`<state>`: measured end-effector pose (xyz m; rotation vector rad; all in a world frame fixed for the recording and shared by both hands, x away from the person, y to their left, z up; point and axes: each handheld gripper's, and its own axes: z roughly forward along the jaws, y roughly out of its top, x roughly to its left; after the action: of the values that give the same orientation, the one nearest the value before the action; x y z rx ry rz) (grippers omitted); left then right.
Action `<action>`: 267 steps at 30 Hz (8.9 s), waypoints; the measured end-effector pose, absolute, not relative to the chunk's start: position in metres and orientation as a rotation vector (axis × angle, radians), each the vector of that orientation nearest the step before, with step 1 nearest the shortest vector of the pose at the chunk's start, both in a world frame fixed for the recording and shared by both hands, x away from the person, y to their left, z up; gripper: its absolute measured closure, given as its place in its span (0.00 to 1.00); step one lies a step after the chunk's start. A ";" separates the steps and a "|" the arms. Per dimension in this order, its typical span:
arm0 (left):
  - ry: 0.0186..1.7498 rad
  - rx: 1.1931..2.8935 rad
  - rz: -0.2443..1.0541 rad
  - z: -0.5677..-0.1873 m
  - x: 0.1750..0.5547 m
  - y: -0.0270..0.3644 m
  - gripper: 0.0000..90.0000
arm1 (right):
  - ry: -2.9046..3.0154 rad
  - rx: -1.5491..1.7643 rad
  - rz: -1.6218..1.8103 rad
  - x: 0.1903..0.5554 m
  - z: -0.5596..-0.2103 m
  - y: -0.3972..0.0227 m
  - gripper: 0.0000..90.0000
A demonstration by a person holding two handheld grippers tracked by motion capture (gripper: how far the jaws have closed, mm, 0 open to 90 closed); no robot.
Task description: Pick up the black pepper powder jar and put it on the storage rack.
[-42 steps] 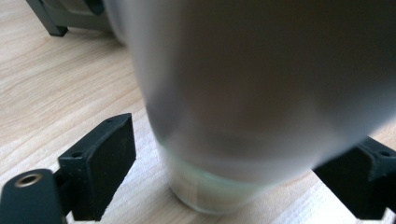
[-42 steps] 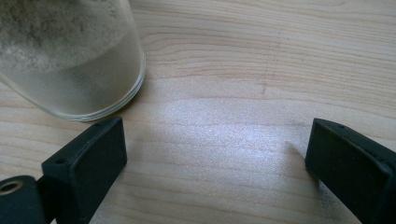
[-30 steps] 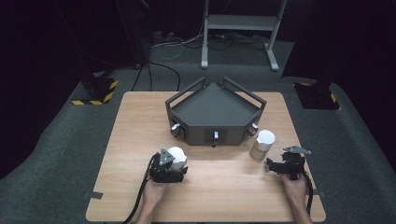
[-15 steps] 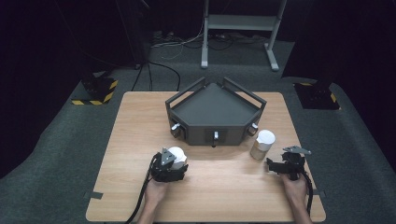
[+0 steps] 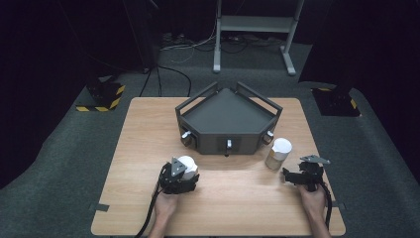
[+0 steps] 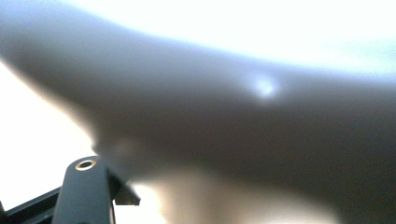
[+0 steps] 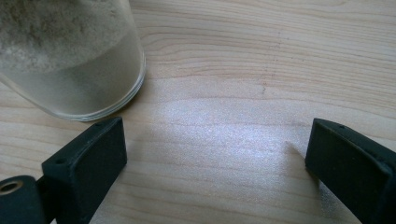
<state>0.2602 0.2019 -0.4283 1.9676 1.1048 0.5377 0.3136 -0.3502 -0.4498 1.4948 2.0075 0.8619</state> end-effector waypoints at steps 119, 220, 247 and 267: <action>1.173 1.970 0.532 -0.304 0.421 0.118 0.22 | 2.009 1.493 0.864 0.314 -0.450 -0.350 0.05; 1.209 1.974 0.516 -0.362 0.318 0.175 0.03 | 2.008 1.494 0.864 0.314 -0.450 -0.350 0.05; 1.277 2.034 0.487 -0.412 0.313 0.165 0.03 | 2.010 1.493 0.862 0.314 -0.450 -0.350 0.05; 1.329 2.087 0.525 -0.439 0.311 0.158 0.04 | 2.009 1.494 0.863 0.314 -0.450 -0.350 0.05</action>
<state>0.3114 0.1581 -0.4389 2.0873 1.3292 0.5251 0.3139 -0.3497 -0.4498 1.4945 2.0086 0.8632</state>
